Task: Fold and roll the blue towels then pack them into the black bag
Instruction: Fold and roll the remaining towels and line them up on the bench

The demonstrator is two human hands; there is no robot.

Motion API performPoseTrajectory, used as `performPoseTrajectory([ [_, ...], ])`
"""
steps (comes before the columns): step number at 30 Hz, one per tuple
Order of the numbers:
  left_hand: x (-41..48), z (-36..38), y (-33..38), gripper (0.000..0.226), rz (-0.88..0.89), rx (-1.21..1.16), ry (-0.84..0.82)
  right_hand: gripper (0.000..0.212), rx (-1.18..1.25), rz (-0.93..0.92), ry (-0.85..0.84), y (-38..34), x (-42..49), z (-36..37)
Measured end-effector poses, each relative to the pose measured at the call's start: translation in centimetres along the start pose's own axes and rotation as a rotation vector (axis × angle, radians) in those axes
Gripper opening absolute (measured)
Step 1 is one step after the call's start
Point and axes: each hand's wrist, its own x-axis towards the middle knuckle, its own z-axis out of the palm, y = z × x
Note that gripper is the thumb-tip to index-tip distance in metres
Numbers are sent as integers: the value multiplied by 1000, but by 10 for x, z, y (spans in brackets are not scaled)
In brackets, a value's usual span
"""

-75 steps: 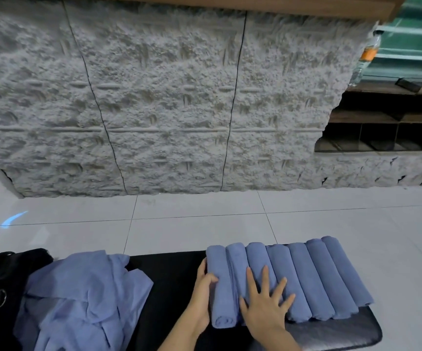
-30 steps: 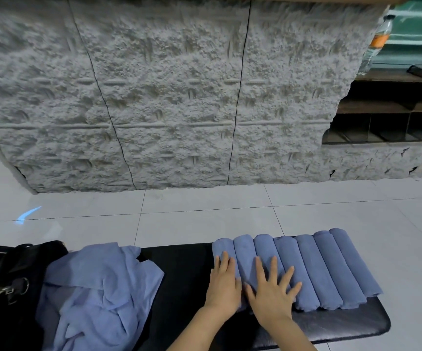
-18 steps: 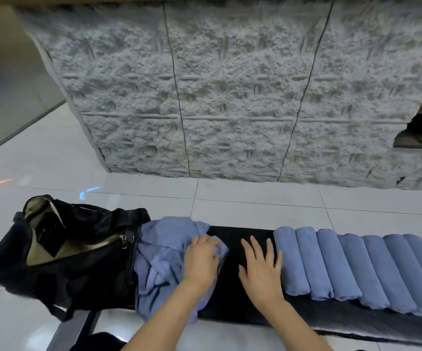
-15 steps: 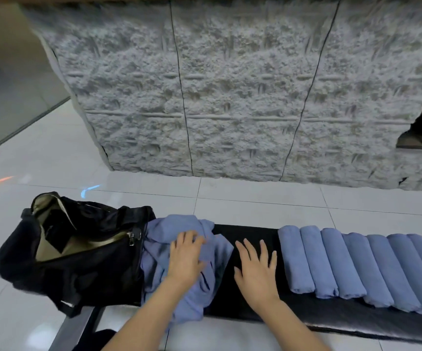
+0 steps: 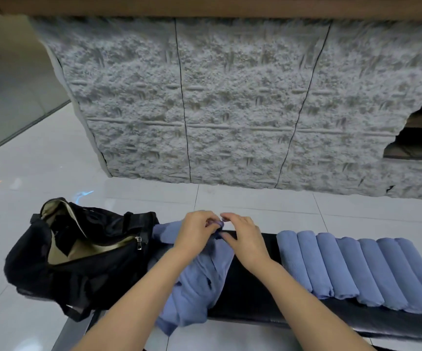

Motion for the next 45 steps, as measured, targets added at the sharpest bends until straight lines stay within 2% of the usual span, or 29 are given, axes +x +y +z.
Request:
performPoseTrajectory([
  [3, 10, -23, 21, 19, -51, -166, 72, 16, -33, -31, -15, -22, 22, -27],
  [5, 9, -37, 32, 13, -51, -128, 40, 9, 4, 11, -13, -28, 30, -43],
  [7, 7, -46, 32, 5, -26, 22, 2, 12, 126, 93, -3, -35, 34, -58],
  [9, 6, -52, 29, 11, -31, 132, -19, 18, 313, 178, -15, -39, 36, -74],
  [11, 6, -58, 30, 25, -65, 108, 20, 18, 450, 244, -17, -40, 35, -90],
  [13, 8, -65, 46, 34, -71, -48, 72, 16, 509, 320, -19, -37, 34, -106],
  [15, 13, -69, 72, 31, -79, -209, 77, 15, 500, 363, -20, -33, 33, -119],
  [17, 21, -70, 100, 22, -75, -263, 42, 13, 458, 351, -9, -34, 31, -131],
  [20, 35, -69, 135, 22, -13, -225, -4, 6, 512, 243, -52, -45, 25, -149],
  [22, 41, -68, 153, 33, 42, -169, -33, 8, 510, 161, -79, -51, 23, -159],
  [24, 41, -66, 170, 48, 118, -79, -51, 13, 471, 122, -9, -54, 22, -167],
  [26, 38, -67, 184, 52, 184, 3, -42, 20, 390, 134, 95, -51, 25, -171],
  [28, 34, -70, 193, 52, 228, 40, -11, 25, 303, 157, 149, -51, 25, -173],
  [31, 30, -79, 205, 52, 267, -58, 71, 32, 259, 208, 163, -48, 19, -169],
  [37, 34, -131, 223, 52, 301, -99, 287, 19, 323, 286, 137, -13, -5, -149],
  [42, 38, -166, 233, 47, 278, -213, 382, 38, 326, 268, 160, 1, -18, -145],
  [45, 36, -181, 235, 40, 236, -335, 435, 28, 200, 302, 90, 5, -20, -145],
])
